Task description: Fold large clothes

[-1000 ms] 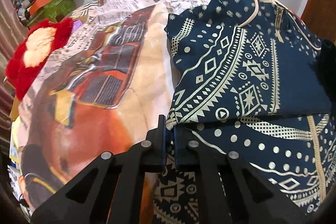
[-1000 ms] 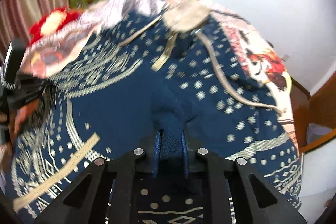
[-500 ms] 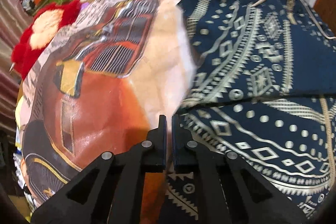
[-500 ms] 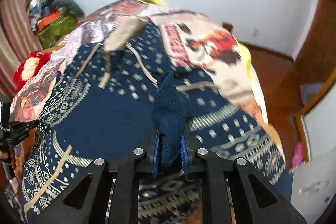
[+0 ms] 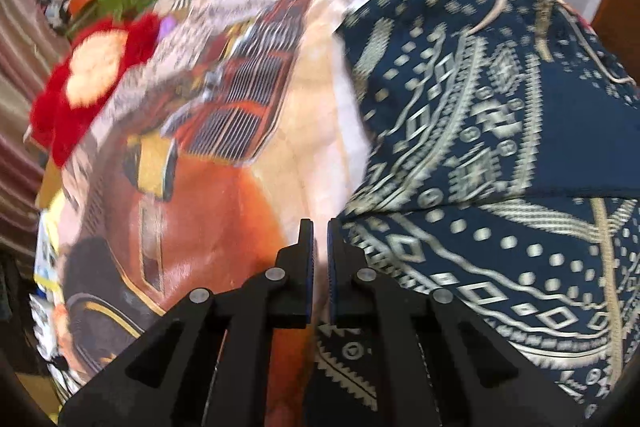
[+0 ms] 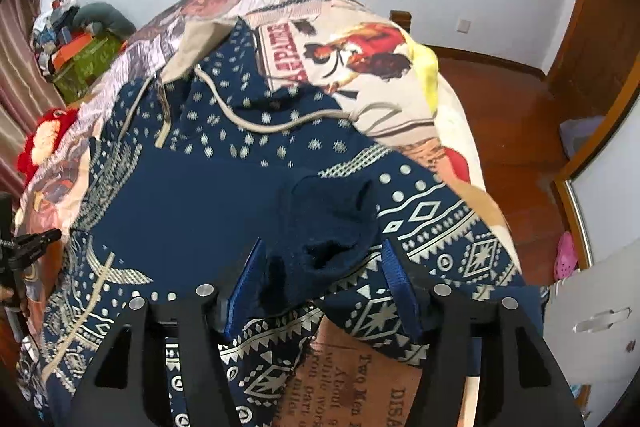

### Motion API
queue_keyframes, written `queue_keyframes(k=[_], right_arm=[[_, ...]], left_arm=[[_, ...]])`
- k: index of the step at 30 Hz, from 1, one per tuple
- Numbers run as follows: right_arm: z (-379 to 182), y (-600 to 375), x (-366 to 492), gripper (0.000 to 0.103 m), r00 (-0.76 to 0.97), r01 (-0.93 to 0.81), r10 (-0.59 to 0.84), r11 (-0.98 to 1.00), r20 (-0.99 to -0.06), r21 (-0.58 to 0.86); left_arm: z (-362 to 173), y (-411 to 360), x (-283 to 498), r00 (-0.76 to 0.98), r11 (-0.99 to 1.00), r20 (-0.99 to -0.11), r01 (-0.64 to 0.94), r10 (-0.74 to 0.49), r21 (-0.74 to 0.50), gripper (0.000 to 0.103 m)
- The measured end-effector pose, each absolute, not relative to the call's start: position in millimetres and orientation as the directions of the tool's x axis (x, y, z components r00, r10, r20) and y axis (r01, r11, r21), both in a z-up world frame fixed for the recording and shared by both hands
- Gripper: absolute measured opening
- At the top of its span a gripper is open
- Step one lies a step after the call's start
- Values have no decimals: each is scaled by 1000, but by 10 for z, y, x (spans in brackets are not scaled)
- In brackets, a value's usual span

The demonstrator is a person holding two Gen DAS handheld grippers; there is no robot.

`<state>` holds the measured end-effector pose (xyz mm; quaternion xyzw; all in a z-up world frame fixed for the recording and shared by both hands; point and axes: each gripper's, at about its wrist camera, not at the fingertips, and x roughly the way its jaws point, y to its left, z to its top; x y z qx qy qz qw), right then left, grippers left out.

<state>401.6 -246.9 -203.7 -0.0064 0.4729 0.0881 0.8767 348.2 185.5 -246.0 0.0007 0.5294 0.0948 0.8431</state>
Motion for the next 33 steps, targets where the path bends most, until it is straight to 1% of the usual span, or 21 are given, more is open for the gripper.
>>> queue_keyframes(k=[1, 2, 3, 4, 5, 6, 8, 10, 12, 14, 17, 23, 26, 29, 33], right_arm=[[-1990, -2503, 4001, 58, 543, -154, 153, 985, -826, 81], [-1938, -2547, 3976, 59, 549, -145, 158, 985, -821, 92], [-1899, -2576, 3962, 63, 553, -137, 159, 986, -817, 100], [-1841, -2641, 3928, 67, 562, -122, 161, 986, -811, 112], [-1785, -2705, 3893, 73, 572, -107, 163, 986, -804, 125], [-1742, -2756, 3867, 74, 580, -97, 166, 986, -798, 135], [-1640, -2938, 3781, 75, 589, -73, 175, 984, -789, 163], [-1583, -3122, 3709, 76, 589, -36, 171, 982, -790, 186], [-1558, -3315, 3642, 81, 588, 3, 166, 978, -792, 207], [-1566, -3527, 3554, 83, 584, 48, 151, 974, -798, 220], [-1668, -3809, 3447, 83, 560, 98, 155, 963, -814, 251], [-2121, -4248, 3281, 83, 476, 223, 227, 903, -849, 367], [-2431, -4388, 3265, 83, 429, 289, 286, 855, -857, 430], [-2677, -4471, 3284, 83, 399, 335, 353, 803, -846, 492], [-2838, -4503, 3382, 83, 413, 363, 375, 769, -830, 527]], left_arm=[[-2379, 1776, 3496, 438, 985, -885, -136, 157, 108, 12], [-2325, 1709, 3489, 450, 987, -880, -120, 153, 110, 18], [-2246, 1635, 3513, 466, 989, -873, -100, 144, 110, 27], [-2163, 1566, 3520, 484, 991, -865, -83, 134, 107, 32], [-2072, 1479, 3533, 505, 992, -855, -66, 122, 103, 43], [-1987, 1369, 3531, 525, 994, -844, -51, 111, 99, 54], [-1825, 1208, 3566, 559, 996, -825, -24, 85, 86, 63], [-1667, 1043, 3621, 586, 998, -809, 4, 49, 64, 66], [-1570, 843, 3716, 600, 999, -800, 32, 9, 35, 74], [-1525, 651, 3803, 606, 998, -794, 63, -37, 1, 77], [-1579, 362, 3893, 592, 995, -803, 102, -64, -4, 78], [-1994, -116, 4096, 503, 985, -860, 170, -85, 2, 78], [-2233, -237, 4196, 452, 985, -889, 172, -68, 12, 78], [-2409, -292, 4279, 409, 986, -911, 164, -54, 15, 78], [-2483, -261, 4333, 401, 990, -913, 138, -80, -26, 79]])
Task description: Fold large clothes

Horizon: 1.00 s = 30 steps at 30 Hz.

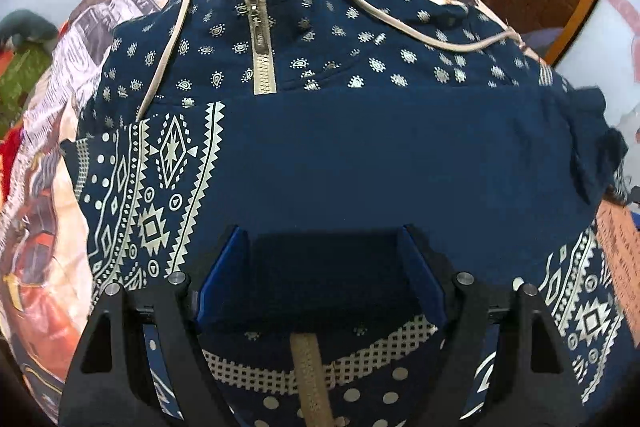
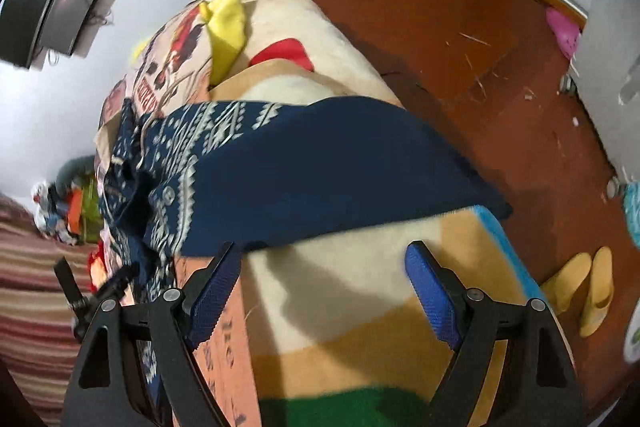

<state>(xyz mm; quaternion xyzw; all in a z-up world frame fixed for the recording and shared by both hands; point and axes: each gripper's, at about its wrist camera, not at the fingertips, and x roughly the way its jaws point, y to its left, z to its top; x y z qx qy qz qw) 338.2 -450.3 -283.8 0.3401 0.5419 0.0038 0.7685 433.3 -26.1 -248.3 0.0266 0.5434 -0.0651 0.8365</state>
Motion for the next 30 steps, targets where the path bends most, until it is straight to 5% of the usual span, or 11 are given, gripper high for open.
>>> queue_keyframes(k=[7, 10, 15, 18, 30], right_arm=[[-2964, -4560, 3622, 84, 471, 401, 375, 715, -799, 572], [-2955, -4591, 3703, 76, 495, 413, 350, 711, -796, 569], [-2913, -4676, 3767, 31, 536, 435, 310, 697, -786, 571], [-2850, -4724, 3754, 15, 563, 426, 310, 685, -766, 591], [-1745, -4285, 3855, 9, 715, 190, 227, 847, -661, 496]], left_arm=[[-2518, -207, 4353, 394, 992, -914, 113, -98, -58, 82], [-2508, -231, 4355, 403, 992, -911, 120, -84, -39, 82], [-2490, -271, 4348, 409, 992, -910, 125, -69, -19, 82], [-2469, -275, 4340, 410, 991, -910, 130, -63, -10, 82], [-2068, -229, 4164, 501, 989, -864, 148, -57, 20, 81]])
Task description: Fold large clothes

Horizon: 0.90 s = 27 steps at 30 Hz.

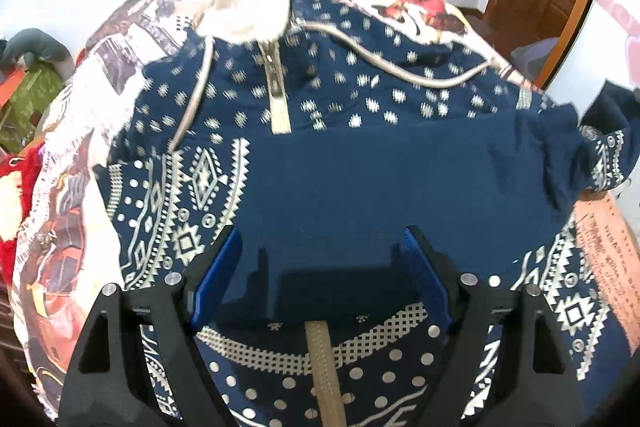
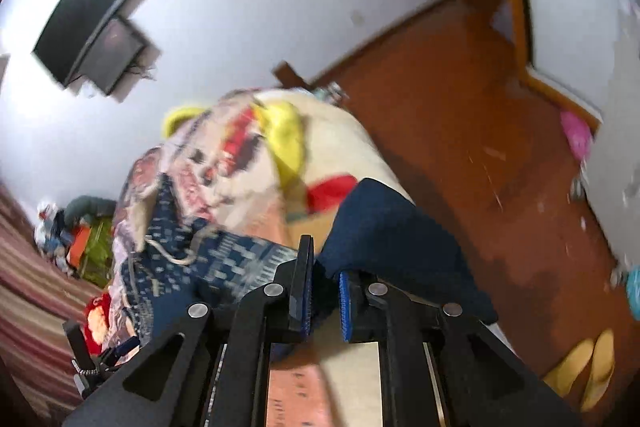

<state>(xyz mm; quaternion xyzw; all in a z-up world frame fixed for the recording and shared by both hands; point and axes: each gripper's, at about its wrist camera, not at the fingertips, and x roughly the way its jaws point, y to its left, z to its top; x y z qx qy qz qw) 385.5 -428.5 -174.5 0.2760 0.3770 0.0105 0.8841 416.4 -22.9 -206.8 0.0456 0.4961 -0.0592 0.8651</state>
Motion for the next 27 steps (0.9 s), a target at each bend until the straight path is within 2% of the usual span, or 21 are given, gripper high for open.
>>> queue_keyframes(k=[9, 13, 16, 22, 27], right_arm=[[-826, -3443, 4023, 7, 800, -56, 319, 883, -508, 466], [-672, -2923, 4092, 7, 783, -165, 385, 886, -489, 434], [-773, -2472, 4179, 7, 728, -240, 437, 884, -528, 401], [-1417, -1722, 4309, 7, 566, -300, 495, 869, -660, 394], [-2100, -1359, 4385, 7, 440, -279, 458, 887, -772, 367]], left_arm=[[-1726, 72, 3969, 573, 995, -817, 102, -68, -11, 81], [-1653, 248, 3903, 585, 997, -809, 76, -61, -21, 81], [-1635, 401, 3830, 589, 998, -806, 56, -57, -29, 81], [-1644, 685, 3685, 589, 999, -807, 11, -40, -41, 81], [-1672, 863, 3574, 586, 999, -810, -16, -26, -44, 81]])
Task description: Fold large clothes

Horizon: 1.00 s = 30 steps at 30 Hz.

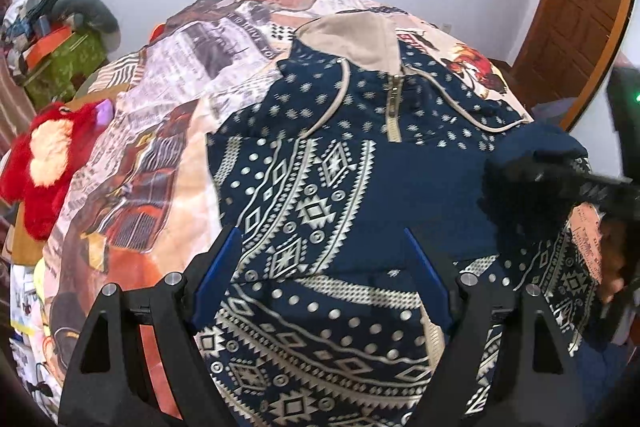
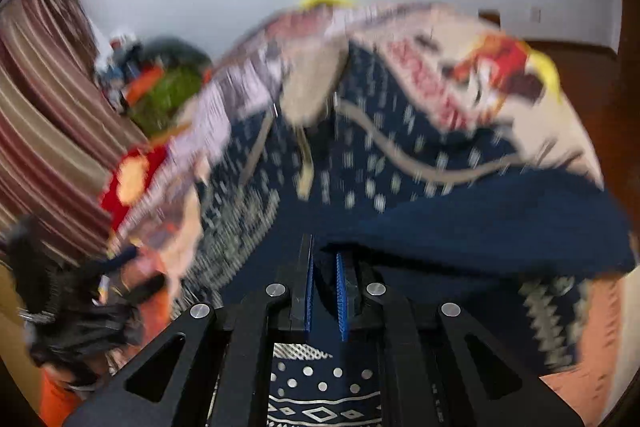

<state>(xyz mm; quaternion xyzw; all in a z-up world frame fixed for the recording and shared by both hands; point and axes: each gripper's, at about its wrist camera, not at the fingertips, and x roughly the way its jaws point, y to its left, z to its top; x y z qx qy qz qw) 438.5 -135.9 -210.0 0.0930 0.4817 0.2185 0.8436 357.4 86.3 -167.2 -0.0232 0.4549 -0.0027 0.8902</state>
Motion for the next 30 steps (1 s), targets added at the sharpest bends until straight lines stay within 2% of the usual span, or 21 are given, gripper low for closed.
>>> queue_keyframes(k=[6, 10, 11, 13, 14, 15, 20, 23, 30], right_arm=[[-2500, -1152, 4448, 8, 348, -261, 372, 920, -861, 292], [-2533, -1127, 4424, 11, 300, -280, 333, 927, -894, 251], [-2520, -1135, 4409, 17, 289, -286, 335, 924, -897, 253], [-2473, -1169, 4387, 37, 272, -287, 354, 917, -895, 276], [-2427, -1190, 4358, 53, 274, -288, 369, 912, -888, 290], [-2359, -1209, 4324, 59, 290, -293, 382, 908, -878, 298], [-1912, -1469, 4135, 60, 386, -332, 416, 895, -823, 297], [-1678, -1780, 4036, 68, 464, -312, 404, 907, -788, 282], [-1336, -2773, 3725, 73, 639, -207, 236, 969, -733, 131]], left_arm=[[-1732, 992, 3510, 576, 998, -817, -45, -11, -45, 81], [-1743, 1005, 3499, 572, 997, -820, -55, -11, -51, 81], [-1734, 1003, 3498, 572, 997, -820, -54, -12, -53, 81], [-1693, 976, 3496, 574, 997, -818, -50, -16, -54, 81], [-1667, 958, 3493, 577, 997, -816, -46, -17, -54, 81], [-1629, 931, 3489, 582, 998, -813, -41, -19, -52, 81], [-1344, 659, 3525, 611, 999, -791, 19, -46, -43, 81], [-1140, 358, 3600, 634, 996, -769, 84, -83, -39, 81], [-993, -711, 3970, 606, 960, -767, 276, -210, -45, 81]])
